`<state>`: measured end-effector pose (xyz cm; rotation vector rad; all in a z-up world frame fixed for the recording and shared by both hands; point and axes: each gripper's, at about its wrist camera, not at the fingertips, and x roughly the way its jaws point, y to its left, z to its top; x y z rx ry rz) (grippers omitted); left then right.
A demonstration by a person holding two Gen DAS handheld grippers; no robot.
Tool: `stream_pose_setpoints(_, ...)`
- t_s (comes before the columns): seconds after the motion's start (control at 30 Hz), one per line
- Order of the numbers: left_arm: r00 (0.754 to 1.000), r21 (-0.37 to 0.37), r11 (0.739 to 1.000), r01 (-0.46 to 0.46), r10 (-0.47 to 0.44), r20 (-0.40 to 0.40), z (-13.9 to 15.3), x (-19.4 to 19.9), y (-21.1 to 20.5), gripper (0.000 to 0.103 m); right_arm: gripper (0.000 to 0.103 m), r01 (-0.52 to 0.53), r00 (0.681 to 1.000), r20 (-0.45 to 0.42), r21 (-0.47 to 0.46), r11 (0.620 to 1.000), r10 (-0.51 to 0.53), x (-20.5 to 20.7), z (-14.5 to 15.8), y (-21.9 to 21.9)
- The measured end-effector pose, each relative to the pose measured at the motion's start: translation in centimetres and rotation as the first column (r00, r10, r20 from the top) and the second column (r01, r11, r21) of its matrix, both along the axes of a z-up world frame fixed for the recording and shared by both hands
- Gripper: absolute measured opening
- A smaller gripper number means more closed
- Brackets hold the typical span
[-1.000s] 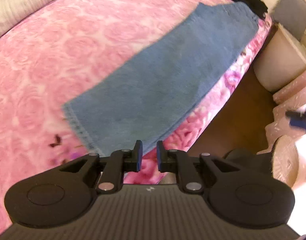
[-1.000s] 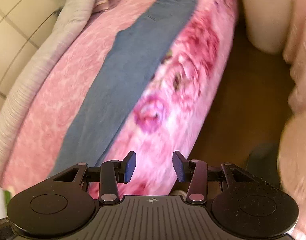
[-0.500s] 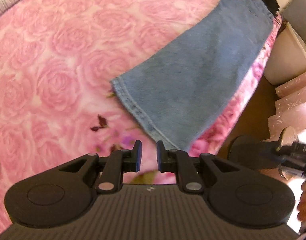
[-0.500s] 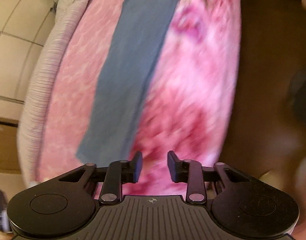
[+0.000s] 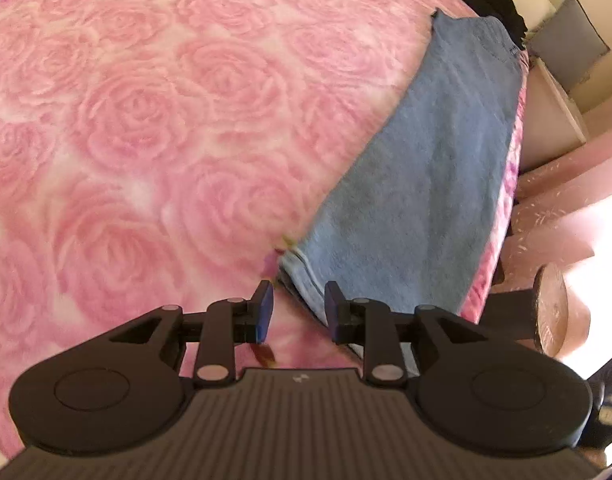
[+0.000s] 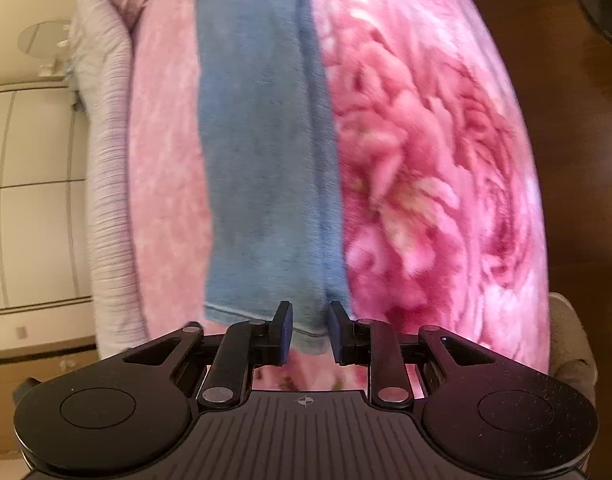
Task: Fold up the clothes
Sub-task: 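Move both open grippers to the hem end of the folded jeans strip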
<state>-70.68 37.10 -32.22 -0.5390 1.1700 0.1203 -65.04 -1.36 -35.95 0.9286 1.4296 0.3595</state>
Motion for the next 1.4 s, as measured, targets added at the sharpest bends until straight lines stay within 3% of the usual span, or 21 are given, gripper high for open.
stream_pose_setpoints(0.2, 0.998, -0.144, 0.988, -0.056, 0.057, 0.003, -2.7, 1.4, 1.6, 0.023, 0.024, 0.010, 1.000, 0.022, -0.037, 0.999, -0.009, 0.2, 0.1, 0.5)
stream_pose_setpoints(0.23, 0.999, -0.145, 0.988, -0.048, 0.050, 0.007, -2.9, 1.7, 1.6, 0.013, 0.022, -0.004, 0.999, 0.037, -0.049, 0.999, 0.006, 0.3, 0.2, 0.7)
stream_pose_setpoints(0.27, 0.999, -0.132, 0.991, -0.030, 0.032, 0.015, -2.8, 1.9, 1.5, 0.013, 0.001, -0.026, 0.998, 0.053, -0.073, 0.997, 0.030, 0.4, 0.4, 1.0)
stream_pose_setpoints(0.47, 0.998, -0.189, 0.982, 0.026, -0.013, 0.066, -2.3, 0.3, 1.9, 0.011, 0.000, -0.080, 0.981, 0.164, -0.170, 0.982, 0.108, -0.2, 3.2, 0.6)
stream_pose_setpoints(0.53, 0.996, -0.176, 0.983, 0.053, -0.041, 0.073, -2.6, -0.1, 1.4, 0.011, 0.000, -0.067, 0.981, 0.165, -0.186, 0.980, 0.099, -0.8, 3.2, 0.3)
stream_pose_setpoints(0.67, 0.991, -0.035, 0.993, 0.109, -0.106, 0.077, -2.9, 0.3, 0.3, 0.012, 0.000, -0.058, 0.985, 0.149, -0.202, 0.978, 0.089, -1.2, 1.6, 1.2)
stream_pose_setpoints(0.83, 0.985, 0.026, 0.986, 0.167, -0.168, 0.038, -2.4, 1.0, 0.4, 0.014, 0.001, -0.098, 0.980, 0.141, -0.283, 0.954, 0.143, -0.8, 1.5, 2.9)
stream_pose_setpoints(0.97, 0.964, 0.208, 0.945, 0.253, -0.229, -0.132, -0.4, 1.1, -0.6, 0.013, 0.010, -0.159, 0.965, 0.126, -0.423, 0.892, 0.232, -0.5, 4.3, 2.5)
stream_pose_setpoints(1.1, 0.925, 0.285, 0.891, 0.353, -0.286, -0.251, 2.6, 0.8, -2.6, 0.013, 0.012, -0.263, 0.915, 0.081, -0.622, 0.737, 0.395, 0.2, 7.8, 2.2)
stream_pose_setpoints(1.2, 0.918, 0.286, 0.880, 0.380, -0.322, -0.230, 5.6, 0.5, -4.2, 0.015, 0.012, -0.335, 0.863, 0.066, -0.668, 0.664, 0.501, 0.0, 10.8, 2.0)
stream_pose_setpoints(1.4, 0.915, 0.282, 0.871, 0.403, -0.375, -0.150, 11.7, 0.8, -8.0, 0.019, 0.013, -0.345, 0.812, 0.119, -0.691, 0.635, 0.571, -1.8, 16.7, 3.4)
